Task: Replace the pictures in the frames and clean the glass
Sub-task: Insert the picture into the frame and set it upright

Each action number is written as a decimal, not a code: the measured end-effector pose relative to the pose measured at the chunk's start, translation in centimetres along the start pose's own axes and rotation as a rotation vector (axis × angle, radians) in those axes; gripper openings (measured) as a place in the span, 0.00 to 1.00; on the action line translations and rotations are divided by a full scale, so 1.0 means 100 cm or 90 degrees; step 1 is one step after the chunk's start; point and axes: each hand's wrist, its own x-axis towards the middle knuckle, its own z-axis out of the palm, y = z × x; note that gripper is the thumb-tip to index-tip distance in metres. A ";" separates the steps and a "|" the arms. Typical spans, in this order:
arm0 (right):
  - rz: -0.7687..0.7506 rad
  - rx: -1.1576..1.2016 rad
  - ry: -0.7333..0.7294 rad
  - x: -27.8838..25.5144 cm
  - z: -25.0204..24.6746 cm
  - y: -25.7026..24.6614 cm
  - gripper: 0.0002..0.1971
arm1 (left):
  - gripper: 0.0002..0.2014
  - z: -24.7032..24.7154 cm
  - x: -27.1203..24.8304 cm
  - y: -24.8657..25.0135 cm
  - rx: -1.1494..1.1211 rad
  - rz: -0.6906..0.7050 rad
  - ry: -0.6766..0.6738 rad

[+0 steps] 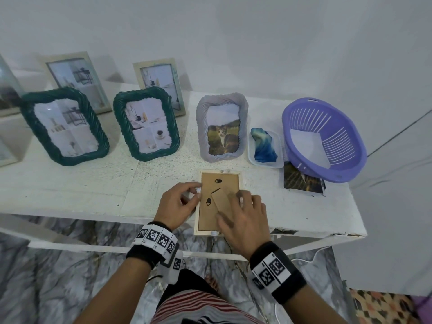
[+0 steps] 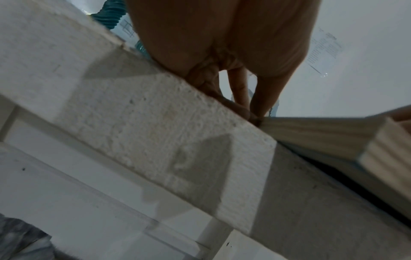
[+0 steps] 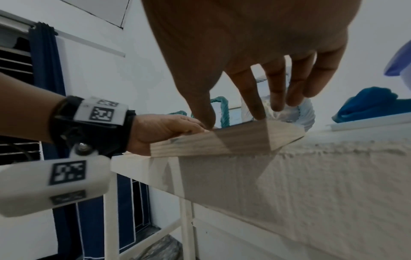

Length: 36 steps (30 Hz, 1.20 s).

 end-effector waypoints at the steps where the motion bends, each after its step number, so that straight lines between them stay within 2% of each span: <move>1: 0.021 -0.022 -0.012 0.006 0.001 -0.001 0.25 | 0.13 -0.001 -0.001 0.000 0.003 0.007 -0.002; 5: 0.068 -0.015 -0.036 0.017 0.009 -0.007 0.24 | 0.14 -0.002 0.000 0.000 -0.003 0.004 -0.008; 12: 0.072 0.111 0.039 0.018 0.001 -0.003 0.21 | 0.14 -0.001 0.000 -0.002 -0.002 0.013 -0.002; 15: 0.113 0.145 0.039 0.012 -0.012 0.021 0.20 | 0.14 0.000 0.000 -0.004 -0.012 0.004 -0.003; 23: 0.241 0.095 -0.034 -0.001 -0.025 0.089 0.21 | 0.13 0.002 -0.001 -0.005 -0.024 -0.007 0.007; 30: 0.186 0.056 -0.076 -0.001 -0.009 0.080 0.21 | 0.14 0.004 -0.002 -0.002 -0.013 0.015 0.046; 33: 0.166 0.046 -0.050 -0.002 -0.002 0.076 0.19 | 0.16 0.003 0.000 -0.003 -0.001 0.023 0.059; 36: 0.143 0.036 -0.002 0.002 -0.004 0.068 0.22 | 0.16 0.001 0.000 -0.005 -0.001 0.021 0.052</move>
